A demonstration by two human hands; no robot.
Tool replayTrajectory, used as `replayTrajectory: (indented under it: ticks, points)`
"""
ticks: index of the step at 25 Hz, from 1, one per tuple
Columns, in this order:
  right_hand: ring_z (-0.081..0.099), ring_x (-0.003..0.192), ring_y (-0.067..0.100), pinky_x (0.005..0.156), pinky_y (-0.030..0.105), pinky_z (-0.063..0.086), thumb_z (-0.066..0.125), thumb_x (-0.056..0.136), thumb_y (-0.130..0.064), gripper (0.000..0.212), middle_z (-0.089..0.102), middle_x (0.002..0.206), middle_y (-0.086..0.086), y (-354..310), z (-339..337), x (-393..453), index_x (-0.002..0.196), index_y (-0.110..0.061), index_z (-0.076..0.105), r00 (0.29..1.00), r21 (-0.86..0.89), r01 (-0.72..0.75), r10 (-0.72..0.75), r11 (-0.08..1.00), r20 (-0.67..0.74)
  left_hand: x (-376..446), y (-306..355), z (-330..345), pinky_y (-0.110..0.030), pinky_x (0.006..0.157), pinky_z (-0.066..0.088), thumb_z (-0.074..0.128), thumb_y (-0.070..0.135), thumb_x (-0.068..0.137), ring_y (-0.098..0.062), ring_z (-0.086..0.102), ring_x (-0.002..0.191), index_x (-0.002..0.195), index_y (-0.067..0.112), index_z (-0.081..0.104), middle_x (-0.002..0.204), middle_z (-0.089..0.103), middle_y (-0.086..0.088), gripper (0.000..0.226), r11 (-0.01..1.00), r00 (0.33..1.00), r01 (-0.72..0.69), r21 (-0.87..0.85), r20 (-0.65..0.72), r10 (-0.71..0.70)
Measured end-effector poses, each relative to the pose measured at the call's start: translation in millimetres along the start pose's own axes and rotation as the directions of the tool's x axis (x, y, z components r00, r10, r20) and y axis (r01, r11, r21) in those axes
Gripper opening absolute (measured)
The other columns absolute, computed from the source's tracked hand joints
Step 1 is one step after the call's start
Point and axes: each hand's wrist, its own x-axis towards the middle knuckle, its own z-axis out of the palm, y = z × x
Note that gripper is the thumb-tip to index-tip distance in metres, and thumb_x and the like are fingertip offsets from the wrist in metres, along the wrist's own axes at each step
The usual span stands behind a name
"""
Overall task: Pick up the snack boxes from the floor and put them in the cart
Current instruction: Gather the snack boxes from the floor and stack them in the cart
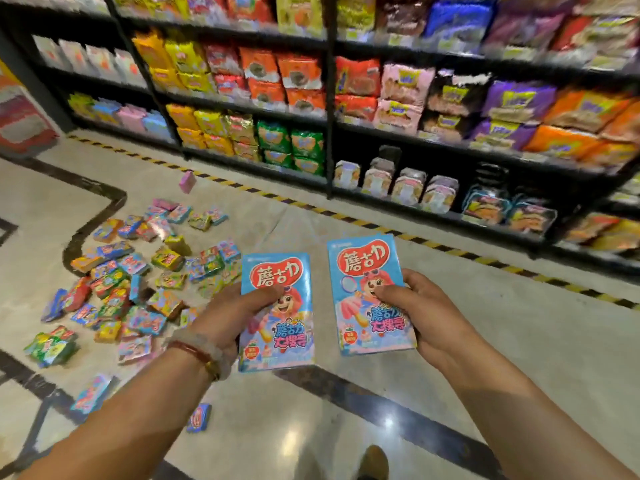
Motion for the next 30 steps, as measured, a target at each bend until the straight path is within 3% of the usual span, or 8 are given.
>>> replayTrajectory:
  ticks: [5,8,11,16,21,24,27,30]
  points:
    - [0.071,0.087,0.031,0.083,0.052,0.055,0.070,0.084,-0.011,0.035,0.073,0.100,0.012,-18,-125,-23,0.115,-0.009,0.056,0.974,0.162,0.100,-0.063,0.982,-0.219,35,2,143,-0.045,0.069,0.057,0.063,0.014,0.080,-0.030,0.070,0.067,0.094,0.001,0.067,0.091,0.071,-0.022,0.019,0.976,0.961,0.049,0.214,0.258,-0.104]
    - [0.072,0.083,0.032,0.077,0.049,0.058,0.069,0.083,-0.008,0.030,0.073,0.097,0.016,-17,-188,-46,0.111,-0.006,0.057,0.921,0.258,0.177,-0.068,0.950,-0.383,45,-2,226,-0.046,0.069,0.058,0.067,0.020,0.071,-0.032,0.070,0.069,0.096,0.003,0.066,0.093,0.071,-0.023,0.031,0.940,0.900,0.043,0.338,0.396,-0.184]
    - [0.072,0.074,0.029,0.066,0.042,0.060,0.065,0.084,-0.002,0.017,0.073,0.095,0.019,-10,-243,-77,0.100,-0.004,0.058,0.860,0.388,0.279,-0.049,0.879,-0.509,52,-17,314,-0.044,0.063,0.059,0.064,0.017,0.081,-0.031,0.071,0.066,0.095,0.002,0.065,0.090,0.072,-0.021,0.020,0.888,0.813,0.030,0.460,0.506,-0.289]
    - [0.071,0.074,0.029,0.069,0.041,0.059,0.067,0.084,-0.004,0.021,0.073,0.092,0.017,9,-326,-115,0.103,-0.007,0.057,0.617,0.431,0.417,0.099,0.800,-0.781,50,-52,455,-0.035,0.047,0.056,0.063,0.014,0.086,-0.028,0.070,0.059,0.094,0.004,0.064,0.079,0.073,-0.017,0.014,0.790,0.639,-0.038,0.612,0.623,-0.452]
    - [0.070,0.070,0.030,0.066,0.040,0.058,0.065,0.084,-0.002,0.021,0.072,0.091,0.020,10,-398,-132,0.104,-0.003,0.059,0.397,0.411,0.547,0.207,0.729,-0.894,41,-78,579,-0.033,0.046,0.056,0.062,0.012,0.087,-0.027,0.069,0.057,0.093,0.002,0.064,0.076,0.072,-0.017,0.012,0.718,0.444,-0.152,0.679,0.696,-0.564]
    - [0.067,0.071,0.032,0.073,0.045,0.056,0.061,0.085,0.000,0.013,0.071,0.092,0.023,5,-433,-138,0.097,-0.002,0.061,0.305,0.396,0.620,0.258,0.677,-0.917,36,-86,645,-0.036,0.049,0.057,0.063,0.010,0.082,-0.029,0.070,0.058,0.090,0.002,0.065,0.077,0.072,-0.019,0.011,0.703,0.319,-0.208,0.680,0.727,-0.608]
    - [0.067,0.072,0.033,0.068,0.041,0.056,0.057,0.087,0.001,0.009,0.070,0.097,0.025,6,-457,-146,0.094,-0.002,0.062,0.243,0.385,0.687,0.305,0.616,-0.921,28,-98,699,-0.036,0.052,0.057,0.064,0.011,0.073,-0.030,0.070,0.063,0.090,0.002,0.065,0.081,0.072,-0.020,0.019,0.691,0.184,-0.246,0.680,0.733,-0.655]
    - [0.068,0.071,0.031,0.064,0.038,0.058,0.056,0.088,0.000,0.008,0.070,0.098,0.025,20,-475,-158,0.094,0.000,0.062,0.170,0.373,0.759,0.391,0.534,-0.905,15,-124,739,-0.035,0.051,0.057,0.064,0.012,0.077,-0.029,0.070,0.062,0.090,0.002,0.066,0.079,0.072,-0.019,0.016,0.649,0.116,-0.312,0.694,0.706,-0.699]
